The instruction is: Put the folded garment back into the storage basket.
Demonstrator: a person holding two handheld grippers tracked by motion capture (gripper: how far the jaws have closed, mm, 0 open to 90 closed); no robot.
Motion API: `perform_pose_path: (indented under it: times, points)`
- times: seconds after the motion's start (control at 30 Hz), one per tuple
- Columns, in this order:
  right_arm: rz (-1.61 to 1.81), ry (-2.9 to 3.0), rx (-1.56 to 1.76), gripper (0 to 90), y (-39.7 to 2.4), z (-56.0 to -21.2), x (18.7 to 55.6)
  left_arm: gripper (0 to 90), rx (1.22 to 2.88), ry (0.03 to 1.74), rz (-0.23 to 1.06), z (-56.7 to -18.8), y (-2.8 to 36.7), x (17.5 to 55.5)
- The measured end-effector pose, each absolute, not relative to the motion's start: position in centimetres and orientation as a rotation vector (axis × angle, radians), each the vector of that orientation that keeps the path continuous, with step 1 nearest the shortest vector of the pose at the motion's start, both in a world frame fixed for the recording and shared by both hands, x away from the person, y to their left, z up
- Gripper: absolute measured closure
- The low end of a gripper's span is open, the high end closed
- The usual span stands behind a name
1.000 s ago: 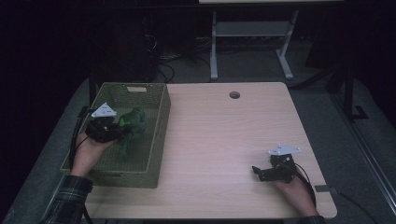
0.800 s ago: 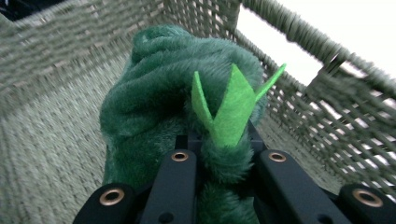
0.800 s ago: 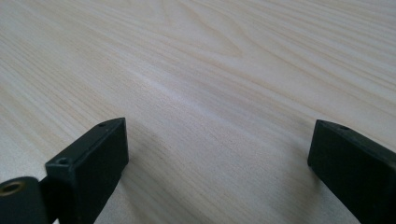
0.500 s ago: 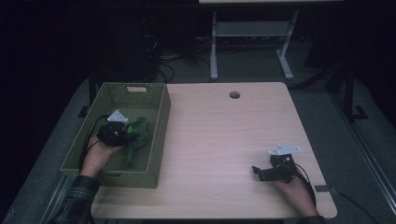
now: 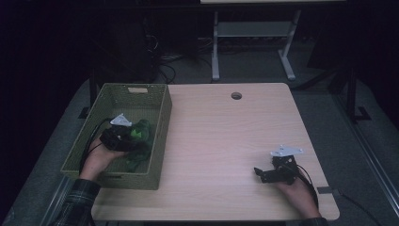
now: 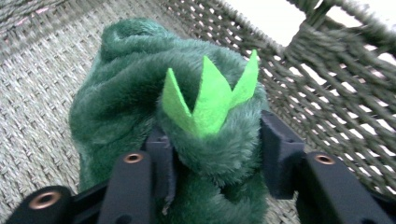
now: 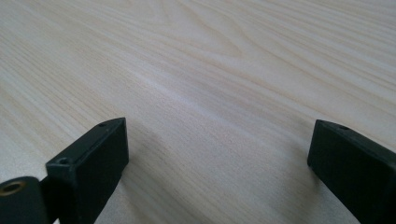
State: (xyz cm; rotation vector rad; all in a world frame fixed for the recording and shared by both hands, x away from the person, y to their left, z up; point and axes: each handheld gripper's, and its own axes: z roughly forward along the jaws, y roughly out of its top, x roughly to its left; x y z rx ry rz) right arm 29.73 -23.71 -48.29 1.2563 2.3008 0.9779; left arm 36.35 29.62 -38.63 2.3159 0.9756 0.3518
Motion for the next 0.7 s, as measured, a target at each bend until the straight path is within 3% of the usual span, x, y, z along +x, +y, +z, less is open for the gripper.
perform_pose_path:
  times: [0.37, 0.7]
  points:
    - [0.978, 2.301, 1.256, 4.9, -23.7, -48.3, 29.7, 33.5, 2.268, 0.997, 0.440, -37.4, 30.2, 35.6]
    - [0.978, 2.301, 1.256, 4.9, -23.7, -48.3, 29.7, 22.1, 2.207, 1.037, 0.480, -36.3, 31.5, 35.0]
